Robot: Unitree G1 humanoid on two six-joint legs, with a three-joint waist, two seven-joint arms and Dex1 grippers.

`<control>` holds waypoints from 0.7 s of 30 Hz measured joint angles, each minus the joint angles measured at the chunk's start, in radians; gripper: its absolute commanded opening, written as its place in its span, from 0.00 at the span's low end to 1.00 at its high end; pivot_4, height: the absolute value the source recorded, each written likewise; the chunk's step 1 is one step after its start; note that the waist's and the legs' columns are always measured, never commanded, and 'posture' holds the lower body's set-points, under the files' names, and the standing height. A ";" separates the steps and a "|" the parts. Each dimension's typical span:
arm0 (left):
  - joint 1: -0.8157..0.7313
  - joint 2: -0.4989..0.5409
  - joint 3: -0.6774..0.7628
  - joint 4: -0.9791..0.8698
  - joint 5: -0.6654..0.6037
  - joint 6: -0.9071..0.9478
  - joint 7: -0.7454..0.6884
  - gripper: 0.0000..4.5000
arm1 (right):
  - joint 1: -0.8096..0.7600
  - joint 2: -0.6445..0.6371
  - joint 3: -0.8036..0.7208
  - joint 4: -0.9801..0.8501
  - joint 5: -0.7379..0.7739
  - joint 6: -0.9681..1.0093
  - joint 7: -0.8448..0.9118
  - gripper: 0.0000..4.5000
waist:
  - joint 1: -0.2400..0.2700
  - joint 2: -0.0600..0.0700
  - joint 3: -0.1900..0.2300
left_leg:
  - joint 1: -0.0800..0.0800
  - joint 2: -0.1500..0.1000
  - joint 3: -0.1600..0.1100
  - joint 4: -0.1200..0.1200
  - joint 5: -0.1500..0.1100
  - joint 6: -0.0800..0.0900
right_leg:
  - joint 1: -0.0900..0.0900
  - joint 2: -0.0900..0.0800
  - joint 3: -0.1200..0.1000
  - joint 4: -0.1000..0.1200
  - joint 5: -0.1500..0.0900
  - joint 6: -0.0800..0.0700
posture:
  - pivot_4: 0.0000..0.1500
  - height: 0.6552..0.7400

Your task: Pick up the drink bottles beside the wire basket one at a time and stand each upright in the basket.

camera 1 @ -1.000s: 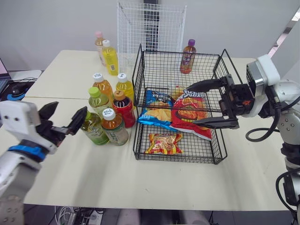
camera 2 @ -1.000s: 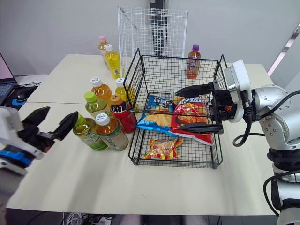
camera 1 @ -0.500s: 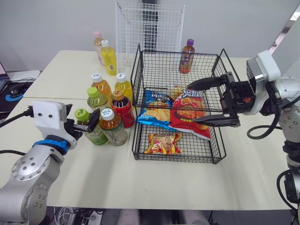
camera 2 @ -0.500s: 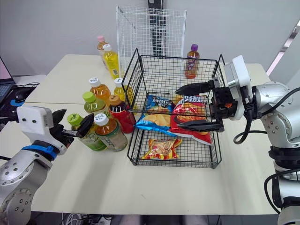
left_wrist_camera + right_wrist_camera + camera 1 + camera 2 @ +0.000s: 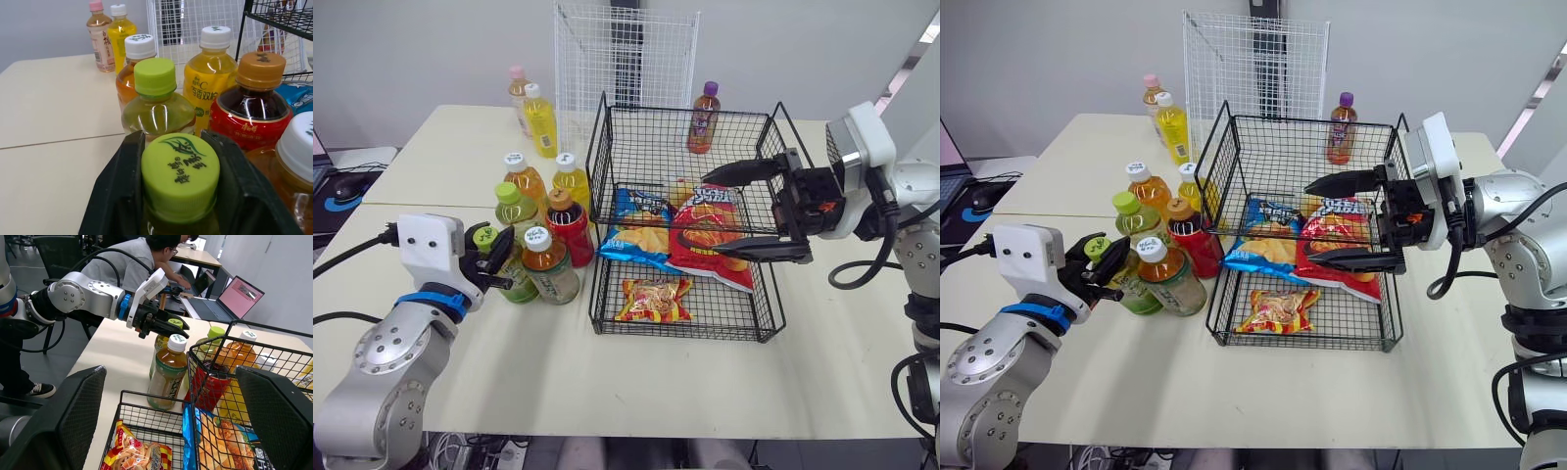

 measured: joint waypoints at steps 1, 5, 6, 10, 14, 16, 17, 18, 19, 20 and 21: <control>0.002 -0.001 0.000 0.000 0.001 -0.002 0.000 0.31 | 0.000 0.000 0.000 0.000 0.000 0.000 0.000 1.00 | 0.000 0.000 0.000 | 0.000 0.000 0.000 0.000 0.000 0.000 | 0.000 0.000 0.000 0.000 0.000 0.000 | 1.00 0.95; 0.018 0.000 0.018 -0.008 -0.007 -0.006 -0.015 0.31 | 0.000 0.000 0.000 0.001 -0.001 -0.003 0.001 1.00 | -0.001 0.000 0.000 | 0.000 0.000 0.000 0.000 0.000 0.000 | 0.000 0.000 0.000 0.000 0.000 0.000 | 1.00 0.95; 0.026 0.008 0.032 -0.009 -0.019 -0.006 -0.034 0.31 | 0.000 0.000 0.000 0.001 -0.001 -0.003 0.001 1.00 | -0.001 0.000 0.000 | 0.000 0.000 0.000 0.000 0.000 0.000 | -0.001 0.000 0.000 0.000 0.000 0.000 | 1.00 0.95; 0.028 0.119 0.163 0.016 -0.141 0.009 -0.163 0.31 | 0.000 0.000 -0.004 -0.001 0.001 -0.001 -0.002 1.00 | -0.001 -0.001 0.001 | -0.001 0.001 0.000 -0.001 0.000 0.000 | -0.002 0.001 -0.001 0.000 0.000 -0.001 | 1.00 0.95; -0.032 0.351 0.323 0.107 -0.335 0.106 -0.319 0.31 | 0.011 -0.021 -0.042 -0.036 0.015 0.030 -0.027 1.00 | 0.001 -0.002 0.002 | -0.001 0.001 -0.001 -0.001 0.000 0.000 | -0.002 0.000 -0.001 0.000 -0.001 -0.001 | 1.00 0.95; -0.071 0.435 0.376 0.159 -0.395 0.147 -0.365 0.31 | 0.016 -0.038 -0.066 -0.054 0.035 0.051 -0.040 1.00 | 0.002 -0.002 0.003 | -0.001 0.001 0.000 -0.001 0.000 0.000 | -0.002 -0.001 -0.002 -0.001 -0.001 -0.001 | 1.00 0.95; -0.098 0.480 0.390 0.197 -0.426 0.170 -0.388 0.31 | 0.026 -0.047 -0.083 -0.066 0.043 0.063 -0.049 1.00 | 0.003 -0.002 0.003 | -0.001 0.001 -0.001 -0.001 0.000 0.000 | -0.002 -0.002 -0.002 -0.001 -0.001 0.000 | 1.00 0.95; -0.144 0.549 0.392 0.260 -0.468 0.205 -0.420 0.31 | 0.043 -0.065 -0.100 -0.082 0.054 0.079 -0.058 1.00 | 0.004 -0.005 0.004 | -0.001 0.001 -0.001 -0.001 0.000 0.000 | -0.002 -0.002 -0.002 -0.001 -0.001 0.000 | 1.00 0.95; -0.194 0.608 0.390 0.317 -0.501 0.233 -0.445 0.31 | 0.054 -0.078 -0.113 -0.092 0.065 0.095 -0.068 1.00 | 0.005 -0.006 0.006 | -0.002 0.001 -0.001 -0.001 0.000 0.000 | -0.002 -0.002 -0.004 -0.001 -0.001 0.000 | 1.00 0.95; -0.247 0.660 0.383 0.372 -0.524 0.249 -0.468 0.31 | 0.062 -0.090 -0.127 -0.101 0.079 0.109 -0.074 1.00 | 0.004 -0.007 0.007 | -0.002 0.001 -0.001 -0.001 0.000 0.000 | -0.003 -0.002 -0.004 -0.001 -0.001 0.000 | 1.00 0.95; -0.315 0.713 0.368 0.431 -0.543 0.254 -0.489 0.31 | 0.074 -0.108 -0.147 -0.117 0.087 0.122 -0.083 1.00 | 0.003 -0.007 0.007 | -0.002 0.001 0.000 -0.001 0.000 0.000 | -0.002 -0.002 -0.003 -0.002 -0.001 0.000 | 1.00 0.95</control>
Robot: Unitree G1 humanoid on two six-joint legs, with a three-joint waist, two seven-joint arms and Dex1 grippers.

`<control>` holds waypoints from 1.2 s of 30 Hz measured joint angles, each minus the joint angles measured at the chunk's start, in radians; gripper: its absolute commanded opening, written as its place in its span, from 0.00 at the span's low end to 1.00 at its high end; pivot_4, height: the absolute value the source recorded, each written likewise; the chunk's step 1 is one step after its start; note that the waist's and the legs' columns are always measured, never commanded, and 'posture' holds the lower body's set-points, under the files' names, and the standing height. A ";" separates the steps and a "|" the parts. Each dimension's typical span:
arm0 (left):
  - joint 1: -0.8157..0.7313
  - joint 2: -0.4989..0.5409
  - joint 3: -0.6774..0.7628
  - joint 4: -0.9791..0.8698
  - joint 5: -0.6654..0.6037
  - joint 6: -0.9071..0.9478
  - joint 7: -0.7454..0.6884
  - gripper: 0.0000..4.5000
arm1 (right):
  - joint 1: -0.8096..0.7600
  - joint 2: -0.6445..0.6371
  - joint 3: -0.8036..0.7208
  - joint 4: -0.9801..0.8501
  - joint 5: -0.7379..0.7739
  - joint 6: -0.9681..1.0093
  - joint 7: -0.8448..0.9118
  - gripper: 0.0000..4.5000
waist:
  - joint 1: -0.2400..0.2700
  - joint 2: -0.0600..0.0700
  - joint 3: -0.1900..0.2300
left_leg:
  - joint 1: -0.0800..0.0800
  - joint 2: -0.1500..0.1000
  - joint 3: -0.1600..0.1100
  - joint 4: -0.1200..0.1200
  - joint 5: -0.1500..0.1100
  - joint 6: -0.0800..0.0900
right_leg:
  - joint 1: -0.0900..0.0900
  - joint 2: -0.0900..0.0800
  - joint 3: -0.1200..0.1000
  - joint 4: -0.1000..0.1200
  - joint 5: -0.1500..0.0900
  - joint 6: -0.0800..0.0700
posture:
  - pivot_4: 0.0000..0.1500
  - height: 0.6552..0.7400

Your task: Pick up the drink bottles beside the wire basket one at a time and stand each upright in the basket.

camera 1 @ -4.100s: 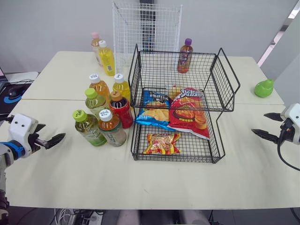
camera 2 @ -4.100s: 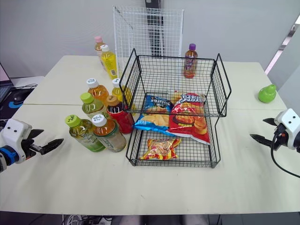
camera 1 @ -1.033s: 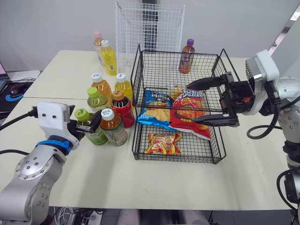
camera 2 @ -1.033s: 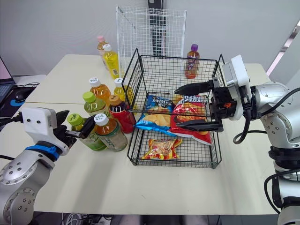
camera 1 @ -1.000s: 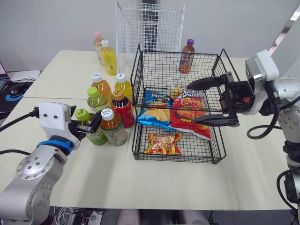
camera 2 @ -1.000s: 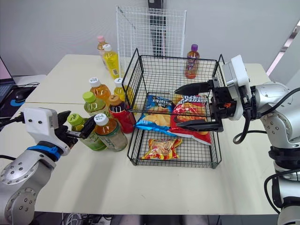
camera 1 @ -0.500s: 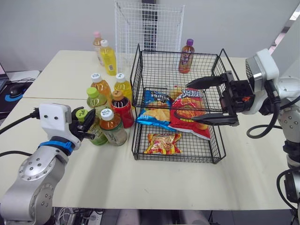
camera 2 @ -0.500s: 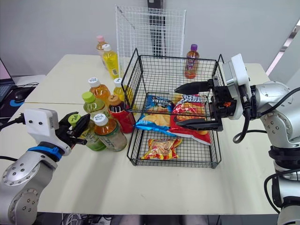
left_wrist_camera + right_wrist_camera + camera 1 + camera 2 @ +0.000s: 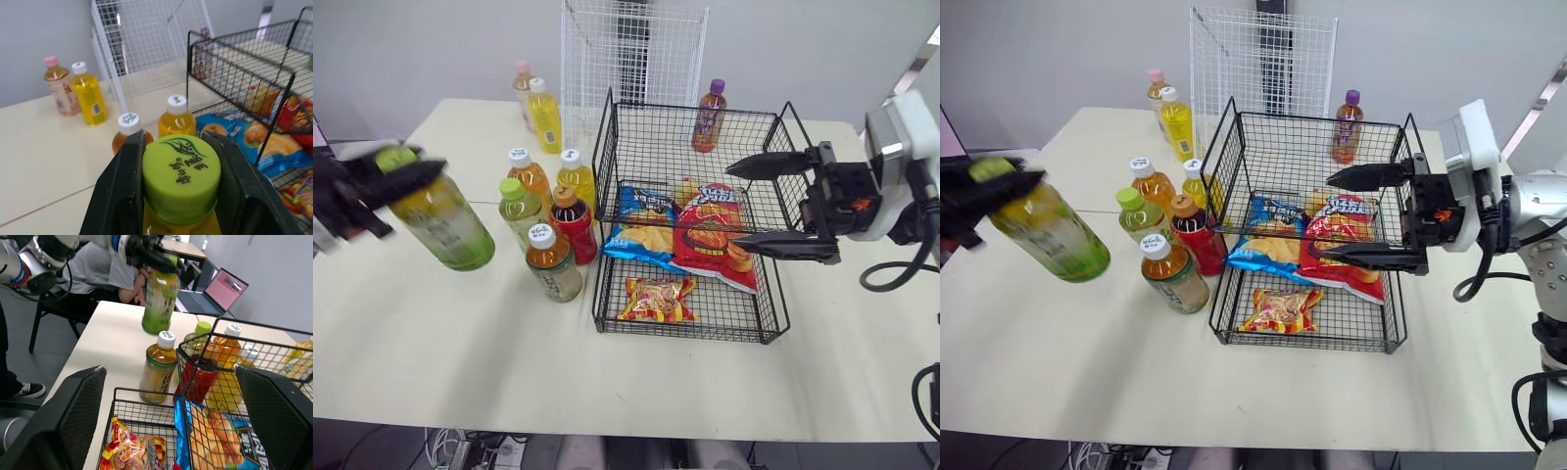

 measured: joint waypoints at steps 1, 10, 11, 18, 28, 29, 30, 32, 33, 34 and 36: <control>-0.068 0.041 -0.022 0.049 -0.010 -0.001 -0.018 0.31 | 0.011 -0.014 -0.019 -0.009 0.009 0.011 -0.009 1.00 | -0.001 0.000 0.000 | 0.000 0.000 0.000 0.000 0.000 0.000 | 0.000 0.000 0.000 0.000 0.000 0.000 | 1.00 0.95; -1.022 -0.094 -0.619 0.497 0.122 -0.045 -0.159 0.31 | 0.128 -0.061 -0.178 -0.125 0.081 0.079 -0.175 1.00 | 0.019 -0.001 0.001 | -0.003 -0.001 -0.003 0.001 0.000 0.000 | 0.000 0.005 -0.002 0.001 -0.001 0.001 | 1.00 0.95; -1.110 -0.146 -0.671 0.552 0.162 -0.049 -0.180 0.31 | 0.141 -0.062 -0.191 -0.139 0.091 0.085 -0.197 1.00 | 0.021 -0.001 0.001 | -0.003 -0.001 -0.003 0.002 0.000 0.000 | 0.000 0.004 -0.001 0.001 0.000 0.001 | 1.00 0.95; -1.448 -0.496 -0.860 0.948 0.434 -0.216 -0.375 0.31 | 0.271 -0.066 -0.335 -0.245 0.165 0.122 -0.365 1.00 | 0.022 0.000 0.001 | -0.018 -0.002 -0.003 0.002 0.000 0.000 | -0.014 0.004 -0.001 0.002 0.001 -0.001 | 1.00 0.95; -1.481 -0.895 -0.864 1.312 0.656 -0.580 -0.443 0.31 | 0.495 -0.071 -0.501 -0.367 0.131 0.128 -0.524 1.00 | 0.002 0.002 0.002 | -0.019 -0.003 -0.002 0.002 0.000 0.000 | -0.015 0.004 0.001 0.001 0.001 0.000 | 1.00 0.95; -1.480 -0.921 -0.861 1.336 0.671 -0.618 -0.430 0.31 | 0.513 -0.063 -0.518 -0.377 0.127 0.124 -0.544 1.00 | 0.001 0.002 0.002 | -0.019 -0.003 -0.002 0.002 0.000 0.000 | -0.015 0.004 0.001 0.001 0.001 0.000 | 1.00 0.95; -1.480 -0.946 -0.855 1.360 0.687 -0.653 -0.418 0.31 | 0.525 -0.059 -0.527 -0.387 0.120 0.123 -0.563 1.00 | 0.000 0.002 0.002 | -0.019 -0.003 -0.002 0.002 0.000 0.000 | -0.015 0.004 0.001 0.001 0.001 0.000 | 1.00 0.95; -1.478 -0.994 -0.843 1.402 0.714 -0.703 -0.397 0.31 | 0.546 -0.054 -0.538 -0.404 0.114 0.121 -0.596 1.00 | -0.001 0.002 0.002 | -0.019 -0.003 -0.002 0.002 0.000 0.000 | -0.015 0.004 0.001 0.002 0.001 0.000 | 1.00 0.95; -1.477 -1.014 -0.839 1.420 0.727 -0.730 -0.389 0.31 | 0.557 -0.051 -0.544 -0.412 0.111 0.120 -0.611 1.00 | -0.001 0.002 0.002 | -0.019 -0.003 -0.002 0.002 0.000 0.000 | -0.015 0.004 0.001 0.002 0.001 0.000 | 1.00 0.95; -1.476 -1.032 -0.833 1.437 0.744 -0.755 -0.382 0.31 | 0.562 -0.048 -0.546 -0.416 0.111 0.120 -0.624 1.00 | -0.002 0.002 0.002 | -0.019 -0.003 -0.001 0.002 0.000 0.000 | -0.015 0.004 0.001 0.002 0.001 0.000 | 1.00 0.95; -1.475 -1.068 -0.824 1.468 0.768 -0.806 -0.356 0.31 | 0.565 -0.042 -0.547 -0.427 0.111 0.117 -0.652 1.00 | -0.002 0.002 0.001 | -0.018 -0.003 -0.001 0.002 0.000 0.000 | -0.015 0.004 0.002 0.002 0.001 0.000 | 1.00 0.95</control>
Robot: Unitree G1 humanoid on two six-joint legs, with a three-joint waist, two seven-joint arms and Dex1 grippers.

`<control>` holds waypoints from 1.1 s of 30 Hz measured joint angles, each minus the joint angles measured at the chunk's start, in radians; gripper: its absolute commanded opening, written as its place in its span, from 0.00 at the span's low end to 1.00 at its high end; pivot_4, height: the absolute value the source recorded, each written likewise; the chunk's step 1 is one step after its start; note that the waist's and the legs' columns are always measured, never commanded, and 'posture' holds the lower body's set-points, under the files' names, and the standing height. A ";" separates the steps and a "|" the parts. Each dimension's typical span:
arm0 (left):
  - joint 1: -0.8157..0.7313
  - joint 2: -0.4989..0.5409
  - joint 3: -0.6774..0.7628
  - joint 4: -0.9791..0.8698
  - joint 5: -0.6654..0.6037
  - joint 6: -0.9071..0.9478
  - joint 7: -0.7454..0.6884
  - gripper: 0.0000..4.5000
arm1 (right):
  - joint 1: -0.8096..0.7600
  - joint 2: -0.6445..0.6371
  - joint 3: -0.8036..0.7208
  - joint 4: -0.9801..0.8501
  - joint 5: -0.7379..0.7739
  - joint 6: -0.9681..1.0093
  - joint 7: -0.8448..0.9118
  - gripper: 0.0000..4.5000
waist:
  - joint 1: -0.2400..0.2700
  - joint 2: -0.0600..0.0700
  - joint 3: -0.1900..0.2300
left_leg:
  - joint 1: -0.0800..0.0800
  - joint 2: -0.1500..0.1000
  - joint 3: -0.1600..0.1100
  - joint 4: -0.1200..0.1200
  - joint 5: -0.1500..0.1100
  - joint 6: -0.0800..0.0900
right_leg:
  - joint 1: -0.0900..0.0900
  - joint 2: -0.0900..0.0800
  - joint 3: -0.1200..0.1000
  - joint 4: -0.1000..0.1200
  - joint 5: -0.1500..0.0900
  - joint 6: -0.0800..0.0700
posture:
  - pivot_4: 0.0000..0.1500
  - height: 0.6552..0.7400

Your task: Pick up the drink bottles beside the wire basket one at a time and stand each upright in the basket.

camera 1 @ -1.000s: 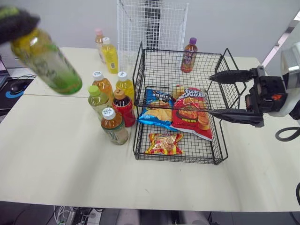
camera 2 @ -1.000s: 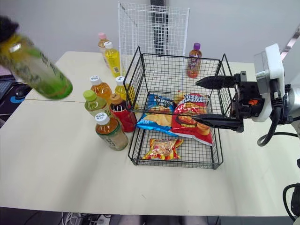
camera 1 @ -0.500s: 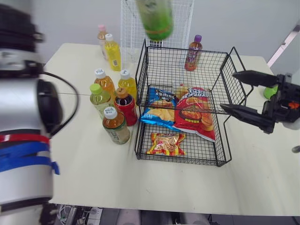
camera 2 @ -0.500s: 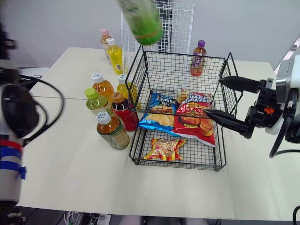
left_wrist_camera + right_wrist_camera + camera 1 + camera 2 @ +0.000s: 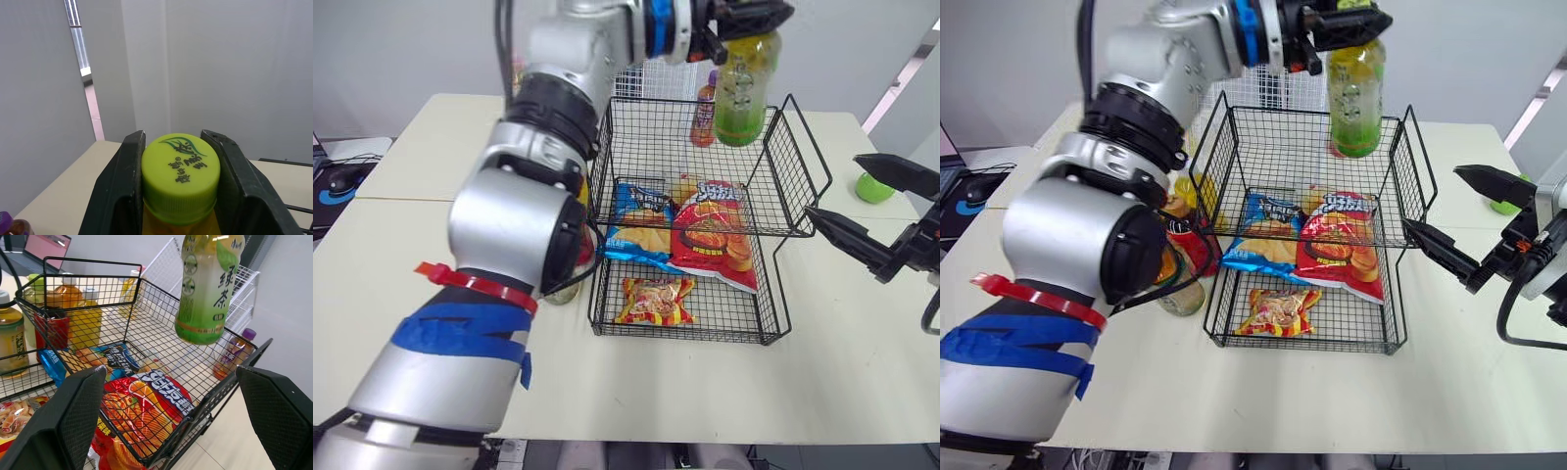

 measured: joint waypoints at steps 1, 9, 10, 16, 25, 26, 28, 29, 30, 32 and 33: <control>0.000 -0.016 0.003 0.013 0.014 -0.019 0.015 0.31 | 0.000 0.001 0.000 -0.007 0.001 -0.003 -0.012 1.00 | 0.000 0.000 0.000 | 0.000 0.000 0.000 0.000 0.000 0.000 | 0.000 0.000 0.000 0.000 0.000 0.000 | 1.00 0.95; 0.001 -0.092 0.039 0.115 0.102 -0.109 0.111 0.31 | 0.003 0.007 0.028 -0.034 0.031 -0.013 -0.059 1.00 | 0.000 0.001 0.000 | 0.000 0.000 0.000 0.000 0.000 0.000 | 0.000 0.000 0.000 0.000 0.000 0.000 | 1.00 0.95; 0.001 -0.093 0.039 0.119 0.106 -0.110 0.119 0.31 | 0.003 0.007 0.028 -0.034 0.032 -0.016 -0.060 1.00 | 0.000 0.001 0.000 | 0.000 0.000 0.000 0.000 0.000 0.000 | 0.000 0.000 0.000 0.000 0.000 0.000 | 1.00 0.95; 0.001 -0.102 0.059 0.132 0.149 -0.109 0.143 0.31 | 0.003 0.006 0.044 -0.034 0.040 -0.026 -0.078 1.00 | 0.001 0.001 0.000 | 0.000 -0.001 0.000 0.000 0.000 0.000 | 0.000 0.000 0.000 0.000 0.000 0.000 | 1.00 0.95; -0.002 -0.094 0.117 0.127 0.156 -0.090 0.079 0.79 | -0.011 0.005 0.068 -0.024 0.037 -0.045 -0.091 1.00 | 0.001 0.002 -0.001 | 0.001 -0.001 0.000 0.000 0.000 0.000 | 0.001 0.000 0.000 0.001 0.000 0.000 | 1.00 0.95; -0.002 -0.088 0.119 0.126 0.156 -0.087 0.069 0.86 | -0.011 0.005 0.068 -0.023 0.037 -0.047 -0.093 1.00 | 0.001 0.002 -0.001 | 0.001 -0.001 -0.001 0.000 0.000 0.000 | 0.001 0.000 0.000 0.001 0.000 0.000 | 1.00 0.95; -0.002 -0.071 0.125 0.123 0.156 -0.079 0.045 1.00 | -0.011 0.005 0.068 -0.022 0.036 -0.051 -0.096 1.00 | 0.000 0.003 -0.002 | 0.001 -0.001 0.000 0.001 0.000 0.000 | 0.001 0.000 0.000 0.002 0.000 0.000 | 1.00 0.95; -0.002 -0.057 0.126 0.117 0.156 -0.070 0.028 1.00 | -0.011 0.005 0.068 -0.021 0.034 -0.054 -0.097 1.00 | 0.000 0.003 -0.002 | 0.001 -0.001 -0.001 0.001 0.000 0.000 | 0.001 0.000 0.000 0.002 0.000 0.000 | 1.00 0.95; -0.002 -0.049 0.127 0.113 0.156 -0.066 0.018 1.00 | -0.011 0.005 0.068 -0.021 0.033 -0.057 -0.097 1.00 | 0.000 0.003 -0.002 | 0.001 -0.001 -0.001 0.001 0.001 -0.001 | 0.001 0.000 0.000 0.002 0.000 0.000 | 1.00 0.95; -0.001 -0.031 0.126 0.099 0.156 -0.059 -0.013 1.00 | -0.012 0.004 0.069 -0.016 0.029 -0.064 -0.096 1.00 | 0.000 0.003 -0.002 | 0.001 -0.001 -0.001 0.001 0.001 -0.001 | 0.001 0.000 0.000 0.002 0.000 0.000 | 1.00 0.95; 0.002 -0.022 0.126 0.086 0.156 -0.054 -0.030 1.00 | -0.015 0.003 0.071 -0.009 0.029 -0.067 -0.096 1.00 | 0.000 0.003 -0.002 | 0.001 0.000 -0.001 0.001 0.001 -0.001 | 0.001 0.000 0.000 0.002 0.000 0.000 | 1.00 0.95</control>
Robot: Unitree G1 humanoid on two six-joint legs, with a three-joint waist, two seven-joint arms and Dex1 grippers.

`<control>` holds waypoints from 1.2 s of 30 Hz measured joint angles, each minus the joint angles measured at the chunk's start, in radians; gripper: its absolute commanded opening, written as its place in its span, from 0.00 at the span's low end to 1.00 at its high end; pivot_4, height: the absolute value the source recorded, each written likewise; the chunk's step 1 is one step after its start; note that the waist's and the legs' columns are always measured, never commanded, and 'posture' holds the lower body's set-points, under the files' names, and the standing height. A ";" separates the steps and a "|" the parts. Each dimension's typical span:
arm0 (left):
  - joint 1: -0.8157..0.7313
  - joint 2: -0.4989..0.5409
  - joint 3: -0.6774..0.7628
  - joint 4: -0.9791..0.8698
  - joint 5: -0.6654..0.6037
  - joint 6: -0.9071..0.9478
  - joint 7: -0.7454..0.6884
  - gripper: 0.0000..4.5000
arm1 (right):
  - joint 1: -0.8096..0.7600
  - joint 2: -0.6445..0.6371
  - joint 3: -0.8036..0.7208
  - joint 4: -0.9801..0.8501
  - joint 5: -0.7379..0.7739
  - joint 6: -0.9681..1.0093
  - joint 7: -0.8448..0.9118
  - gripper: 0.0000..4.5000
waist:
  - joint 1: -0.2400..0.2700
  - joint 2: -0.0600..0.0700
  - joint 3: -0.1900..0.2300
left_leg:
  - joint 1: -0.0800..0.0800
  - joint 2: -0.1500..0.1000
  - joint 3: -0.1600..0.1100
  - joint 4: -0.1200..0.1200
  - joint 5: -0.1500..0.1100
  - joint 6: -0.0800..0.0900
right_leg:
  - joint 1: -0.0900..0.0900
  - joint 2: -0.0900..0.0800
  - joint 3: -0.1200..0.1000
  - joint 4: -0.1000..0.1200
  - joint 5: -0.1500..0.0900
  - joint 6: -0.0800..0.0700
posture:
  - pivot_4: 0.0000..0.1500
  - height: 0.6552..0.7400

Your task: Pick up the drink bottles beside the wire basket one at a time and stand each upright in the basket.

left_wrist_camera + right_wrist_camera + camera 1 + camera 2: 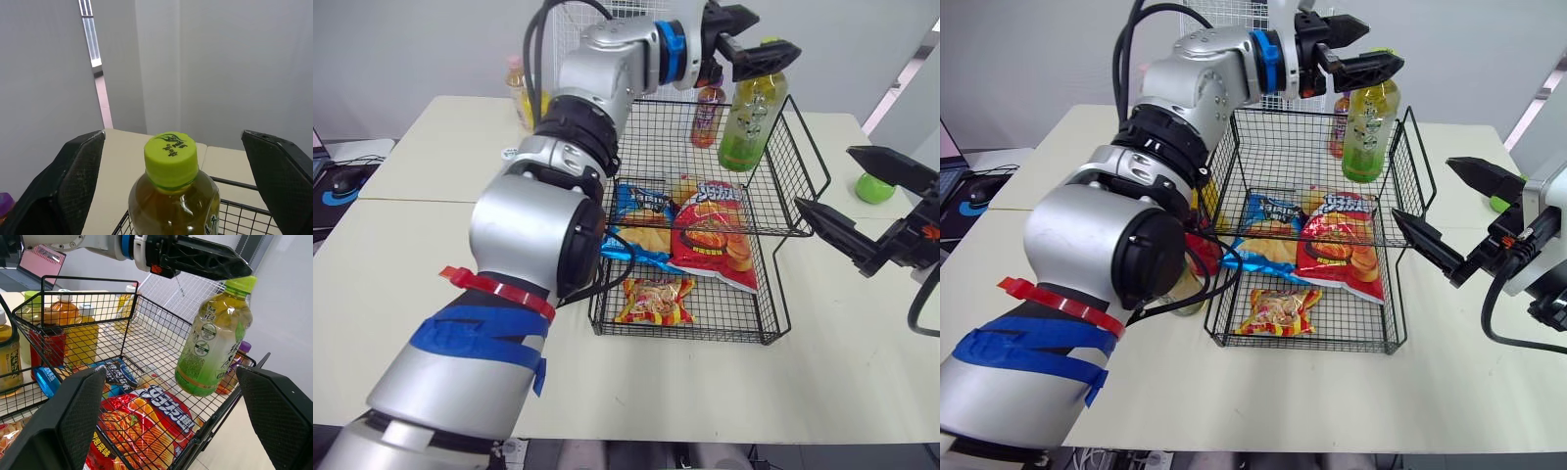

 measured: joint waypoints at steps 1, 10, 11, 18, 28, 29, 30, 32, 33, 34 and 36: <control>0.002 0.011 -0.001 -0.013 0.000 0.008 -0.019 1.00 | -0.007 -0.001 0.005 0.009 -0.004 -0.003 0.000 1.00 | 0.000 0.000 0.000 | 0.000 0.000 0.000 0.000 0.000 0.000 | 0.000 0.000 0.000 0.000 0.000 0.000 | 1.00 0.95; 0.037 0.099 -0.005 -0.149 -0.008 0.080 -0.146 1.00 | -0.045 -0.006 0.032 0.058 -0.033 -0.027 0.007 1.00 | 0.000 0.000 0.000 | 0.000 0.000 -0.001 0.000 0.000 0.000 | 0.000 0.000 0.000 0.001 0.000 0.000 | 1.00 0.95; 0.045 0.113 -0.006 -0.175 -0.012 0.100 -0.163 1.00 | -0.046 -0.007 0.032 0.063 -0.033 -0.027 0.009 1.00 | -0.001 0.000 0.000 | 0.000 0.000 -0.001 0.000 0.000 0.000 | 0.000 0.000 -0.001 0.001 0.000 0.000 | 1.00 0.95; 0.164 0.270 -0.011 -0.423 -0.069 0.312 -0.269 1.00 | -0.043 -0.039 0.031 0.065 0.016 -0.017 0.055 1.00 | -0.008 0.001 0.000 | 0.002 0.002 -0.001 0.001 0.002 -0.004 | 0.000 0.001 0.000 0.005 0.000 0.000 | 1.00 0.95; 0.505 0.663 0.088 -0.881 -0.146 0.588 -0.178 1.00 | -0.194 -0.116 0.184 0.109 0.127 -0.004 0.217 1.00 | -0.021 0.001 0.000 | 0.004 0.004 -0.004 0.011 0.002 -0.004 | 0.000 0.003 0.000 0.016 0.000 0.000 | 1.00 0.95; 0.531 0.692 0.105 -0.901 -0.146 0.602 -0.172 1.00 | -0.204 -0.115 0.199 0.117 0.127 -0.006 0.222 1.00 | -0.022 0.001 0.000 | 0.003 0.004 -0.004 0.012 0.002 -0.004 | 0.001 0.003 0.000 0.017 0.000 0.000 | 1.00 0.95; 0.566 0.728 0.123 -0.927 -0.148 0.610 -0.164 1.00 | -0.226 -0.108 0.229 0.129 0.124 -0.007 0.229 1.00 | -0.022 0.001 0.000 | 0.003 0.004 -0.005 0.013 0.002 -0.004 | 0.001 0.003 -0.001 0.017 0.000 0.000 | 1.00 0.95; 0.674 0.801 0.179 -0.984 -0.165 0.622 -0.153 1.00 | -0.265 -0.086 0.298 0.138 0.094 -0.024 0.259 1.00 | -0.023 0.001 0.000 | 0.004 0.004 -0.004 0.013 0.002 -0.004 | 0.002 0.003 0.000 0.018 0.000 0.000 | 1.00 0.95; 0.724 0.826 0.201 -0.999 -0.171 0.624 -0.153 1.00 | -0.278 -0.076 0.329 0.145 0.083 -0.027 0.269 1.00 | -0.023 0.001 -0.001 | 0.005 0.004 -0.004 0.014 0.002 -0.004 | 0.002 0.003 0.000 0.018 0.000 0.000 | 1.00 0.95; 0.811 0.857 0.235 -1.016 -0.186 0.630 -0.155 1.00 | -0.295 -0.060 0.372 0.157 0.066 -0.030 0.287 1.00 | -0.021 0.001 -0.001 | 0.005 0.004 -0.004 0.014 0.002 -0.004 | 0.002 0.003 -0.001 0.018 0.000 0.000 | 1.00 0.95; 0.896 0.867 0.269 -1.025 -0.196 0.641 -0.153 1.00 | -0.312 -0.041 0.412 0.174 0.045 -0.035 0.303 1.00 | -0.011 0.000 0.000 | 0.004 0.005 -0.006 0.015 0.002 -0.004 | 0.001 0.003 -0.002 0.018 0.000 0.000 | 1.00 0.95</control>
